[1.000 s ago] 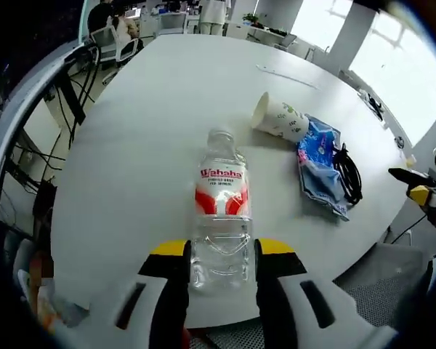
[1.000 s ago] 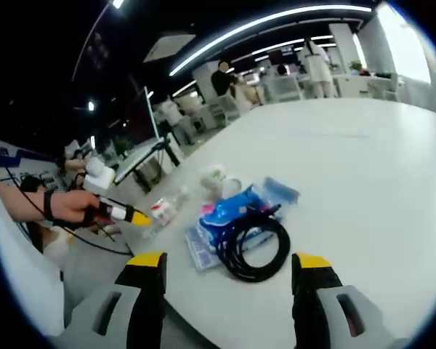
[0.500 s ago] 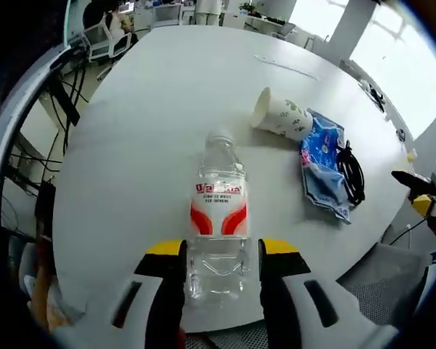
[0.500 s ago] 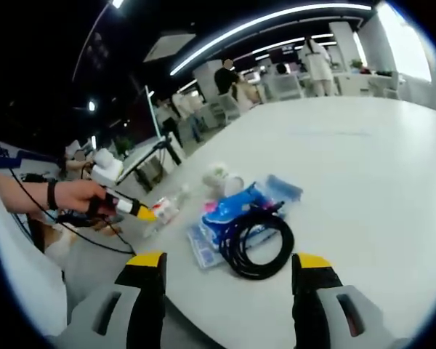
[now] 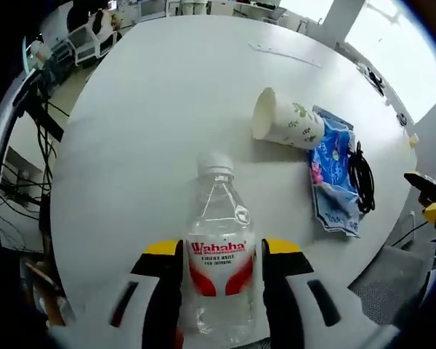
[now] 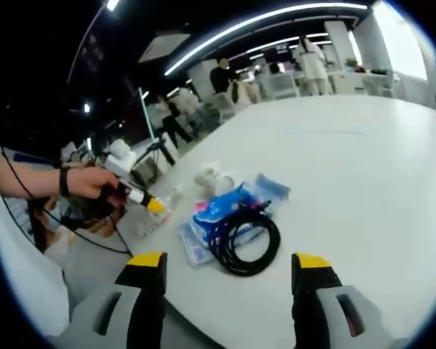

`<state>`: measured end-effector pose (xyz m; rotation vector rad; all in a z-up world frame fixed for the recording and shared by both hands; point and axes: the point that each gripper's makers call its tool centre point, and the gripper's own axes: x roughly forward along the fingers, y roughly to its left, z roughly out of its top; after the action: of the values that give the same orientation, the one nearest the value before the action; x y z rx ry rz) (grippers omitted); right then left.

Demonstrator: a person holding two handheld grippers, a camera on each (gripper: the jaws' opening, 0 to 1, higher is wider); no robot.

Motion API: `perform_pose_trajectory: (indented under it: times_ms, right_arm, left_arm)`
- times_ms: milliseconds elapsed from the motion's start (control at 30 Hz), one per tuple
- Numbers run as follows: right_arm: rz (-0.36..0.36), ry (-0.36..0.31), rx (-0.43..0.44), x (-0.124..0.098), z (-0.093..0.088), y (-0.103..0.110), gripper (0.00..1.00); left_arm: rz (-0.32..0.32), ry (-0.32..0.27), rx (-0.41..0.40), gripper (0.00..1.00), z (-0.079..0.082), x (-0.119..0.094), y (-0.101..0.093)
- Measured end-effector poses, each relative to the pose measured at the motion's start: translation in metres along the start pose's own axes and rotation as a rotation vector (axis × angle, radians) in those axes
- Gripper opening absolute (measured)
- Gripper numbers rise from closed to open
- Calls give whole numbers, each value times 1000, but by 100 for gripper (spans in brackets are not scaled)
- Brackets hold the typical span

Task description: Arrange the tabletop items into an orderly group along one side of the table until the central work area is clear of visible clutter.

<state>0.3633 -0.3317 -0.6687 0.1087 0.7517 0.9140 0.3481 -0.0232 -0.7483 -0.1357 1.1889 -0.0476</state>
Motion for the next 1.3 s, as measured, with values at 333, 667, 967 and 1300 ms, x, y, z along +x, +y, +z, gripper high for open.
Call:
perform_pose_trajectory:
  times_ms: [333, 667, 967, 1300]
  right_arm:
    - [7, 12, -10, 3, 2, 0, 71]
    - [-4, 5, 5, 4, 6, -5, 68]
    - [7, 9, -13, 6, 4, 1, 70]
    - [8, -5, -11, 4, 5, 5, 70]
  left_arm:
    - [-9, 26, 13, 42, 9, 13, -2]
    - [-26, -42, -39, 37, 14, 8, -2]
    - [-15, -111, -39, 37, 29, -11, 2]
    - [9, -189, -26, 37, 45, -33, 3]
